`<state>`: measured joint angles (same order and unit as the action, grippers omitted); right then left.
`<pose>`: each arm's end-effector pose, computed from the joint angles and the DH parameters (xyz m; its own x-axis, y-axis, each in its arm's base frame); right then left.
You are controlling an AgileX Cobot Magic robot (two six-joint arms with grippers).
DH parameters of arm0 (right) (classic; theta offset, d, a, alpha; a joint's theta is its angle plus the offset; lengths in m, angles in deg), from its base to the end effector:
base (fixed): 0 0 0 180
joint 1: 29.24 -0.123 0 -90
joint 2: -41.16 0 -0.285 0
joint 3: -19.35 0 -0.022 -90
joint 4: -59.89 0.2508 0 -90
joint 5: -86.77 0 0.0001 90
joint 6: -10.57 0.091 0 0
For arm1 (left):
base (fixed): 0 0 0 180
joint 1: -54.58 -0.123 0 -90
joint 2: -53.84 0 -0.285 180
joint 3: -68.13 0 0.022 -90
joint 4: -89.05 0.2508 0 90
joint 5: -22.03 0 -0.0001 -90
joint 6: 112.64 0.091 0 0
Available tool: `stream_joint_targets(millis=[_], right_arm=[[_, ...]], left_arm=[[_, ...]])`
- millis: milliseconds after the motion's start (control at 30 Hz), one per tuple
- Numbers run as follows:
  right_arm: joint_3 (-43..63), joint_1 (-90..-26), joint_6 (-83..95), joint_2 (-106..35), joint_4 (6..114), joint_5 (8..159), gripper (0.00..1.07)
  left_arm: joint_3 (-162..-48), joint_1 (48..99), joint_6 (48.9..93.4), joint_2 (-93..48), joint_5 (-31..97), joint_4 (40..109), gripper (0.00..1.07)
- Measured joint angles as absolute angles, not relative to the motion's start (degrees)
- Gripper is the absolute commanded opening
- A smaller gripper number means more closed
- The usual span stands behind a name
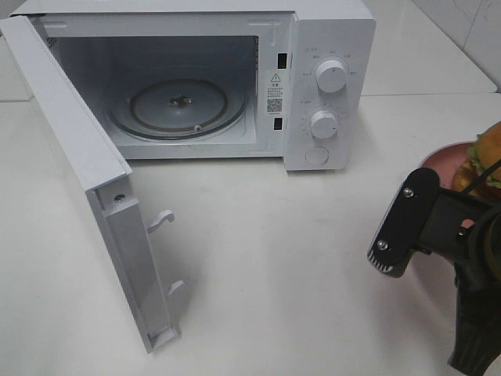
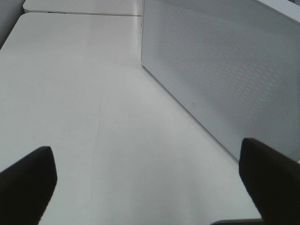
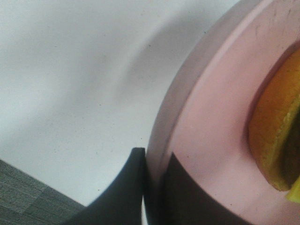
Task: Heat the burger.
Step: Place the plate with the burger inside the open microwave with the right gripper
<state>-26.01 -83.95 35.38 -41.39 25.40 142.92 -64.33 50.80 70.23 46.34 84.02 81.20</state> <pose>0.1367 0.1190 0.1886 -0.6245 -0.7792 -0.0531 -0.6739 0.5719 -0.4677 -0.0083 -0.0116 0.2811 -0.4505 -0.0443 -0.8917 0.0354 0.9971 -0.0674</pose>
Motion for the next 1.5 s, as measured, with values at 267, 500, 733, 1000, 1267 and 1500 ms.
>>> stream_joint_targets(millis=[267, 500, 733, 1000, 1267, 1500], right_arm=[[-26.07, -90.77, 30.57, -41.39, 25.4, 142.06, 0.0], [-26.07, -93.29, 22.95, -41.39, 24.88, 138.96, 0.0], [-26.07, -93.29, 16.53, -41.39, 21.79, 135.7, 0.0], [-26.07, -93.29, 8.51, -41.39, 21.33, 131.17, 0.0], [-26.07, -93.29, 3.07, -41.39, 18.98, 128.36, 0.0], [-26.07, -93.01, -0.54, -41.39, 18.92, 123.72, 0.0]], left_arm=[[-64.33, 50.8, 70.23, 46.34, 84.02, 81.2, 0.98], [-64.33, 50.8, 70.23, 46.34, 84.02, 81.2, 0.98], [-64.33, 50.8, 70.23, 46.34, 84.02, 81.2, 0.98], [-64.33, 50.8, 70.23, 46.34, 84.02, 81.2, 0.98], [-64.33, 50.8, 70.23, 46.34, 84.02, 81.2, 0.98], [-64.33, 50.8, 70.23, 46.34, 84.02, 81.2, 0.98]])
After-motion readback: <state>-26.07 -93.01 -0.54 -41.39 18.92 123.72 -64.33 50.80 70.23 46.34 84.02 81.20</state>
